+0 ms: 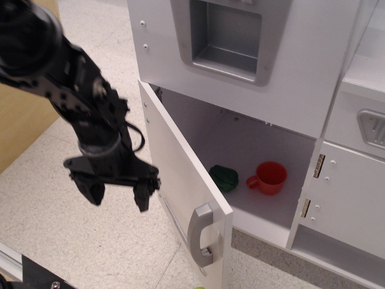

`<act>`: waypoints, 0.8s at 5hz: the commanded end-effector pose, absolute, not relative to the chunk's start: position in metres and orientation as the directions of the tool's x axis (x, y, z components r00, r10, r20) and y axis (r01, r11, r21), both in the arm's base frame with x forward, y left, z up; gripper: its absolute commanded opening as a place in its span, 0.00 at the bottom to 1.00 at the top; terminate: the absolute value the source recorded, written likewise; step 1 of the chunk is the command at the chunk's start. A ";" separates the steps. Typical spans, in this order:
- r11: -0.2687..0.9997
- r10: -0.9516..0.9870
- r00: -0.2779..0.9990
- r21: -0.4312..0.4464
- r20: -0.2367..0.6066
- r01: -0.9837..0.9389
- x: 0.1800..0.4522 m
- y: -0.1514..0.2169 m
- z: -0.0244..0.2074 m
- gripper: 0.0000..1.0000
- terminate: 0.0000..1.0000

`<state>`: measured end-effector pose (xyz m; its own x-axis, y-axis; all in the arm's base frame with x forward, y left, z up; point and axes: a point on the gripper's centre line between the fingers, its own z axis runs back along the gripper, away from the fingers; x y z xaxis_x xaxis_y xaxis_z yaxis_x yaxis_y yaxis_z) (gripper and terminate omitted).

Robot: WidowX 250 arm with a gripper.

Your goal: Close low fridge

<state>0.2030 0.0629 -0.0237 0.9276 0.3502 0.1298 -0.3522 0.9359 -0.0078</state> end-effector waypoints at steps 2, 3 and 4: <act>0.894 0.448 0.873 -0.094 0.192 -0.438 0.248 0.011 -0.069 1.00 0.00; 0.886 0.463 0.868 -0.095 0.181 -0.453 0.261 -0.006 -0.073 1.00 0.00; 0.864 0.503 0.842 -0.109 0.193 -0.491 0.287 -0.027 -0.074 1.00 0.00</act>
